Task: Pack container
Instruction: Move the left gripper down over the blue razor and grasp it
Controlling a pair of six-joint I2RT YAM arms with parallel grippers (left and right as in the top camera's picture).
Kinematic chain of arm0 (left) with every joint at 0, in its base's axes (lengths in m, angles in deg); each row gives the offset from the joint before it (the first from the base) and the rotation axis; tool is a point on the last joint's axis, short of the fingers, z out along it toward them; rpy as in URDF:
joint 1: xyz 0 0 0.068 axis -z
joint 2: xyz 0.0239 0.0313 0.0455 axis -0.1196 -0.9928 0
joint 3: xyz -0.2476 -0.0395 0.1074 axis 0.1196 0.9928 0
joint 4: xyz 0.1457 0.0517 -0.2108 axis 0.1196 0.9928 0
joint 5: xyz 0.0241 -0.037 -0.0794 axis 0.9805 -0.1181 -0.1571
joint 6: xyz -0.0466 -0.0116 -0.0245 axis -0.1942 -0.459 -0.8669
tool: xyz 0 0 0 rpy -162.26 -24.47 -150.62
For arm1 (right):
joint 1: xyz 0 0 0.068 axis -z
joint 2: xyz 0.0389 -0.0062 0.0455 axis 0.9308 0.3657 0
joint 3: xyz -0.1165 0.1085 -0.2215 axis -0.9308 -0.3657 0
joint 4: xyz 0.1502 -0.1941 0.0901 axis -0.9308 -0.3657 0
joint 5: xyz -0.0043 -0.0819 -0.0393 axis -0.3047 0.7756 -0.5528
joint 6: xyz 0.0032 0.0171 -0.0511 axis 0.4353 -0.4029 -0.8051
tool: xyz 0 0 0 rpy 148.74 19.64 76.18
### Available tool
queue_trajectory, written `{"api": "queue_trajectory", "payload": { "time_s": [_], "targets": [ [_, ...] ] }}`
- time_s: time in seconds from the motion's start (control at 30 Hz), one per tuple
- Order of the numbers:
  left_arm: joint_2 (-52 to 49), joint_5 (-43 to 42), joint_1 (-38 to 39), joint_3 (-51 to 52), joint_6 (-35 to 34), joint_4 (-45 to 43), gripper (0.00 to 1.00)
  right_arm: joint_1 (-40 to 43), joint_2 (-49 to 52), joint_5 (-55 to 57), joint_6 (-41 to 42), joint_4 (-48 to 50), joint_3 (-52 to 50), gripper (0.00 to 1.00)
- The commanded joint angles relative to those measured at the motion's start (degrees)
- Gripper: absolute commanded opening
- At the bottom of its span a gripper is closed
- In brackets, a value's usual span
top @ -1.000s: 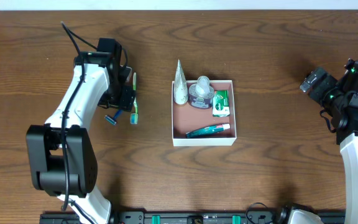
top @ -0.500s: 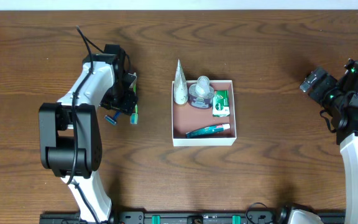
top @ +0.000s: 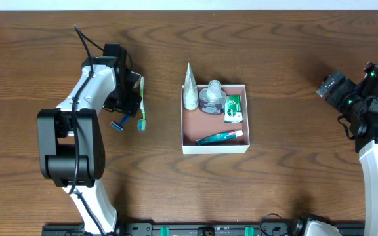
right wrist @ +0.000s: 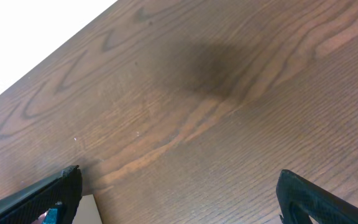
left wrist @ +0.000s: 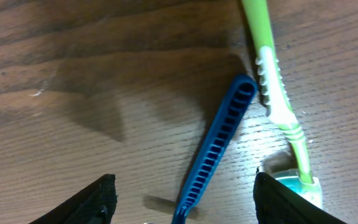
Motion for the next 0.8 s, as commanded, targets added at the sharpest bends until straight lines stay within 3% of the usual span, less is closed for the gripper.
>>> {"api": "queue_trajectory", "payload": {
  "time_s": [0.0,0.3,0.77],
  "targets": [
    [-0.31,-0.22,-0.44,0.61,0.96,-0.35,0.71,0.50,-0.04,0.33,0.81,-0.04,0.42,0.99],
    [-0.37,-5.97,-0.44,0.68,0.96,-2.16,0.71,0.48,-0.04,0.33,0.81,-0.04,0.42,0.99],
    [-0.42,-5.01,-0.44,4.83,2.91,-5.60,0.71,0.48,-0.04,0.33,0.83,-0.04,0.42,0.99]
  ]
}}
